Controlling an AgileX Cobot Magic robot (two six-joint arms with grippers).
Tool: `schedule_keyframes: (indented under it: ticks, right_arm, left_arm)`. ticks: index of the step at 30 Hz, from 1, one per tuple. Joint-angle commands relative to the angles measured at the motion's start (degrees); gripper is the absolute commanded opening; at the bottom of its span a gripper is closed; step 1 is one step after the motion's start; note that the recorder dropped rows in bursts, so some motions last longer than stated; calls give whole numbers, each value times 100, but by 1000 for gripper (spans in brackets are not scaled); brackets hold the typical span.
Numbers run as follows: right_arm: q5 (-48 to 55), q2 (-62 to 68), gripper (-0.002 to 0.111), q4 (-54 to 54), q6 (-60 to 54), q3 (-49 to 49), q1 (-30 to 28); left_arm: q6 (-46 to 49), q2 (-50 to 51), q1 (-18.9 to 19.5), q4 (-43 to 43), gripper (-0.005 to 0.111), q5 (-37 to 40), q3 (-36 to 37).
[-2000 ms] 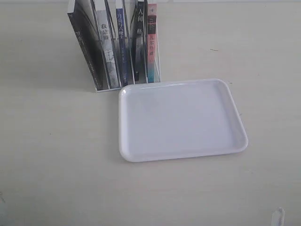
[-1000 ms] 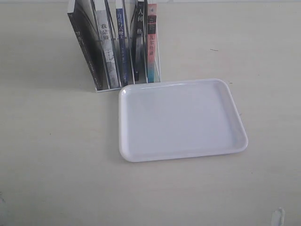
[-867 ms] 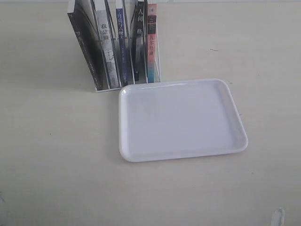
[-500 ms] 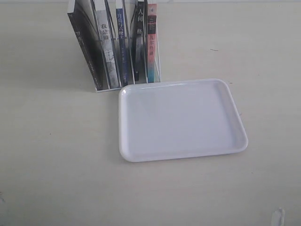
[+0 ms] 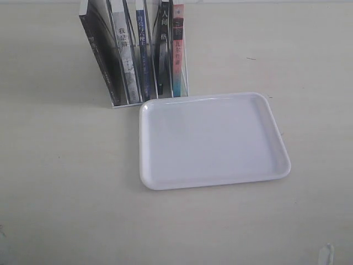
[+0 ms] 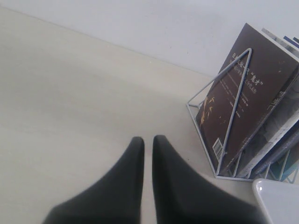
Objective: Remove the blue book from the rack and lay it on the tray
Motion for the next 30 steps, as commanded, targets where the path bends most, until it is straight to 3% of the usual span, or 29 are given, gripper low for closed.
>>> schedule_keyframes:
  ticks: [1,9,16,20,25,30]
  right_arm:
    - [-931,-28,0,-28,-20,-3,-37]
    - [-3211,-28,0,-28,-20,-3,-37]
    - [-5963,-28,0,372,412,-3,-37]
    - [-5339,-28,0,449,275,-603,-37]
    - [-4224,297,0,447,-1135,-1831,-37]
    - [-1530,1426,0,447,-1648,-3333,-37]
  left_arm:
    - [-12,-13,-60,-33,6,-47,22]
    - [-12,-13,-60,-33,6,-47,22]
    - [-12,-13,-60,-33,6,-47,22]
    - [-12,-13,-60,-33,6,-47,22]
    - [-12,-13,-60,-33,6,-47,22]
    - [-12,-13,-60,-33,6,-47,22]
